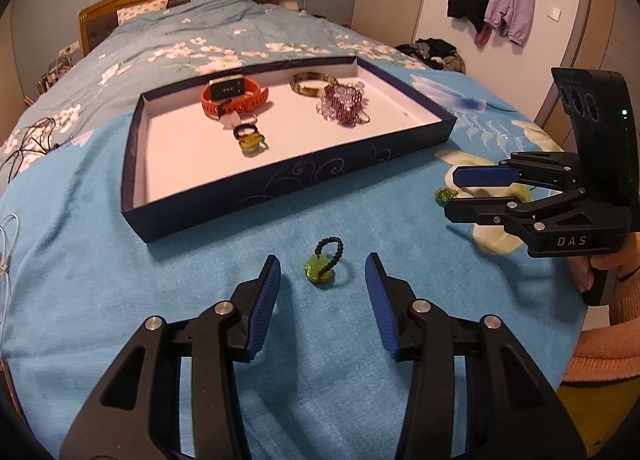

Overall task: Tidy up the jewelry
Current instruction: 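Lift both open grippers from the lid and move them over the green rings, then grasp the green beaded ring with the left gripper while right grasps the green ring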

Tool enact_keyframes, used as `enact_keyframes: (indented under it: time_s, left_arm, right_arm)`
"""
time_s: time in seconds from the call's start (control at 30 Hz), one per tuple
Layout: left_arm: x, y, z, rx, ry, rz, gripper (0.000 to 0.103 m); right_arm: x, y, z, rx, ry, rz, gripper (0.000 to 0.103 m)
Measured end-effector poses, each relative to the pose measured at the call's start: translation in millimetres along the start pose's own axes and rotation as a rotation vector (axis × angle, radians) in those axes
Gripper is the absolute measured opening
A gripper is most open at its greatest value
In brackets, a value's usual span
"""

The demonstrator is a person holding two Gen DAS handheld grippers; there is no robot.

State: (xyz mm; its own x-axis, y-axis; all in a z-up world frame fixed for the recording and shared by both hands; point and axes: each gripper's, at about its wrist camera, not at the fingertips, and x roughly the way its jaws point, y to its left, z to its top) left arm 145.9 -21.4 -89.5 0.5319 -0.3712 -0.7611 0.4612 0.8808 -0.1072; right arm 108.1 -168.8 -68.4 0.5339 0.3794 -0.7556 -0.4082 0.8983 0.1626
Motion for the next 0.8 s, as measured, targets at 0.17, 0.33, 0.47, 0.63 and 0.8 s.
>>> enact_keyframes:
  time_s: [0.17, 0.33, 0.47, 0.63, 0.8]
  left_arm:
    - [6.1, -0.5, 1.0, -0.004, 0.016, -0.002, 0.038]
    - [9.4, -1.8, 2.7, -0.003, 0.018, 0.004, 0.031]
    - [11.3, -1.8, 4.8, -0.011, 0.019, 0.011, 0.025]
    - [11.4, -1.8, 5.0, -0.018, 0.018, 0.014, 0.024]
    - [11.9, -1.7, 5.4, -0.018, 0.017, 0.013, 0.024]
  right_arm:
    - [2.7, 1.5, 1.1, -0.008, 0.010, 0.003, 0.046]
    - [3.6, 2.0, 1.3, -0.010, 0.013, 0.003, 0.046]
    - [4.6, 3.8, 1.5, -0.016, 0.015, -0.010, 0.041]
    - [6.0, 5.1, 1.8, -0.026, 0.018, -0.032, 0.034]
    - [6.4, 5.3, 2.6, -0.030, 0.018, -0.044, 0.021]
